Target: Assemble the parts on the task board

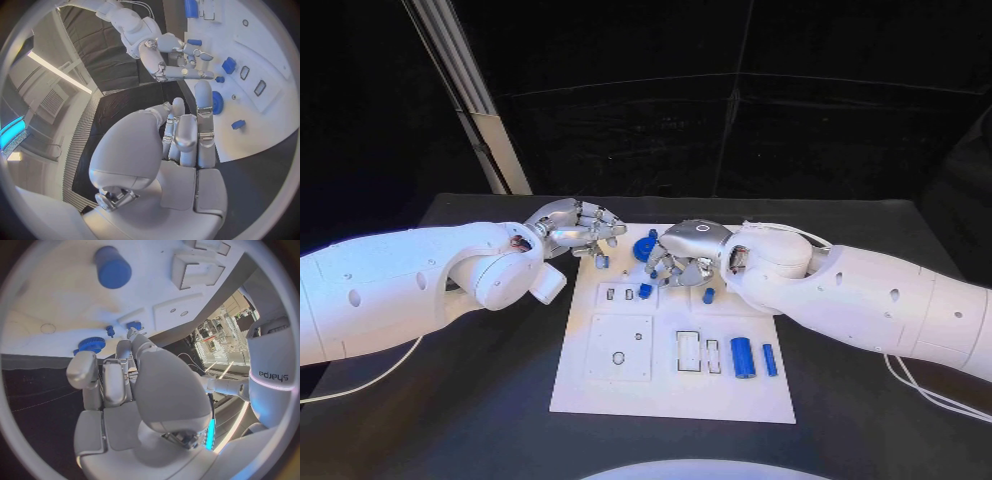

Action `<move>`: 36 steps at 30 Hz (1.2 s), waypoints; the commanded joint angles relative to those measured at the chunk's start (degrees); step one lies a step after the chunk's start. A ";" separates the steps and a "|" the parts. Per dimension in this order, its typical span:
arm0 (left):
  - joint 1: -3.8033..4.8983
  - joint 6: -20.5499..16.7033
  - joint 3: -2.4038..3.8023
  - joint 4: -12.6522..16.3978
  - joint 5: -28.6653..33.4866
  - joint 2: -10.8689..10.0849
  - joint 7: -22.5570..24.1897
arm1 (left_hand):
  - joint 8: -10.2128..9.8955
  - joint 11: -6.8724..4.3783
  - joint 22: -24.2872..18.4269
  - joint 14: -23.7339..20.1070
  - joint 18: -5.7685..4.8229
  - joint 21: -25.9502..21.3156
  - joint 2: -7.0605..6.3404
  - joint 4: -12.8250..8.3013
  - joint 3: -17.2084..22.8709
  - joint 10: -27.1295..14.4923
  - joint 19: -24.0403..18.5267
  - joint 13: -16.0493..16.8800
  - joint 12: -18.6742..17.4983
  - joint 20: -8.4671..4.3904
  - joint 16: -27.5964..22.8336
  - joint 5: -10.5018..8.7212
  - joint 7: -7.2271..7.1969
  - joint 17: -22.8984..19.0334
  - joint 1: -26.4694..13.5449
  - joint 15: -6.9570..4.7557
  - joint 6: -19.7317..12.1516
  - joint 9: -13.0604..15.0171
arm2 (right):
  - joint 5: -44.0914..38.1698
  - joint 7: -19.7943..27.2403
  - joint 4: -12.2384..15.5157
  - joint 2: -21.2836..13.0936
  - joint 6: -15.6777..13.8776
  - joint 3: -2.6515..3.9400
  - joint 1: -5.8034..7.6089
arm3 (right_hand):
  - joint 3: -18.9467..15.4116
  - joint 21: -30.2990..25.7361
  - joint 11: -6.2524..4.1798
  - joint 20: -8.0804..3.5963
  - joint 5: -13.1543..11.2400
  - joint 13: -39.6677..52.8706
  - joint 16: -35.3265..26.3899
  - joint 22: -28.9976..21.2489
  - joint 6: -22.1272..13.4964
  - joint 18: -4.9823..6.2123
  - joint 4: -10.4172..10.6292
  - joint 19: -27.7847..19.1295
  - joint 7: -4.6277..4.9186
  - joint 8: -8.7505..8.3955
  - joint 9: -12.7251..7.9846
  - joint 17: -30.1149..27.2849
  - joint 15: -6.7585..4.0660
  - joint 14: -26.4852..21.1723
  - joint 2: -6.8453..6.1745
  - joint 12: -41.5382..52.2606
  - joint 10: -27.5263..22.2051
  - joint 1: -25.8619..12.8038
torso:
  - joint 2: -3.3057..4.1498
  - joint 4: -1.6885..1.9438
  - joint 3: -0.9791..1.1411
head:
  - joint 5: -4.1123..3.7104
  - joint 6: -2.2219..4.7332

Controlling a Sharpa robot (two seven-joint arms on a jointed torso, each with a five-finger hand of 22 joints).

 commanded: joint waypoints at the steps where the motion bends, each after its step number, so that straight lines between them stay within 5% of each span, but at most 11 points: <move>1: 0.01 -2.15 -0.01 0.11 4.58 -0.22 5.41 | 0.57 0.02 -0.19 -0.36 0.70 -0.30 -0.81 -0.53 2.35 -0.23 0.42 -0.47 0.52 0.03 -0.23 0.13 0.01 -0.24 -0.44 -0.09 -0.49 -0.16 | -2.99 1.10 -1.00 0.95 1.23 -0.06 -0.02 | 0.68 0.40 -0.63 -0.34 -0.61 0.48 0.37 0.19 -0.79 -0.61 -0.30 -0.13 -0.19 -0.22 -0.05 0.28 -0.43 2.55 -0.65 0.61 -0.06 -0.03 | -0.01 0.11 0.00 | -0.28 -0.10; 10: -0.04 -3.02 -0.07 0.21 6.85 -0.65 6.59 | 1.94 0.04 -0.55 -0.40 0.69 -0.70 -2.47 -2.68 8.35 -0.41 0.81 -1.70 1.68 0.06 0.00 0.02 0.06 -0.66 -3.10 -0.03 -0.91 -0.61 | -3.73 1.94 -2.25 2.60 1.78 -0.19 -0.20 | 2.07 0.78 -1.02 -0.63 -1.55 2.20 1.00 0.66 -2.61 -0.65 -1.51 -0.35 -0.77 -0.23 -0.05 1.11 -0.71 2.61 -0.87 2.17 0.16 -0.31 | -0.01 -0.06 0.08 | 0.03 -0.44; 23: -0.05 -3.50 -0.09 0.07 7.17 -0.85 7.09 | 2.84 0.04 -0.67 -0.43 0.70 -0.83 -2.92 -4.43 11.32 -0.63 0.97 -2.45 2.40 0.05 0.17 -0.05 0.09 -0.90 -4.57 -0.04 -1.20 -0.87 | -4.10 2.39 -2.58 3.52 4.71 -1.11 -0.24 | 3.62 0.84 -1.30 -0.80 -2.07 2.52 1.02 0.63 -3.60 -0.61 -2.80 -0.82 -1.33 -0.19 -0.01 1.16 -0.90 2.42 -0.87 2.40 -0.61 -0.41 | -0.10 -0.05 0.13 | 0.22 -0.68; 36: -0.05 -3.32 -0.10 -0.33 7.18 -0.77 6.86 | 3.10 0.06 -0.70 -0.47 0.69 -0.85 -2.96 -5.00 12.17 -0.72 1.00 -2.68 2.59 0.05 0.17 -0.06 0.12 -1.03 -4.98 -0.03 -1.29 -0.96 | -5.03 2.25 -2.99 4.10 6.75 -1.25 -0.25 | 6.66 0.99 -1.31 -0.88 -2.36 3.73 1.12 0.79 -3.24 -0.60 -4.79 -1.32 -1.38 0.09 0.13 1.33 -0.95 2.19 -0.71 3.46 -0.83 -0.68 | -0.12 -0.12 0.18 | 0.30 -0.77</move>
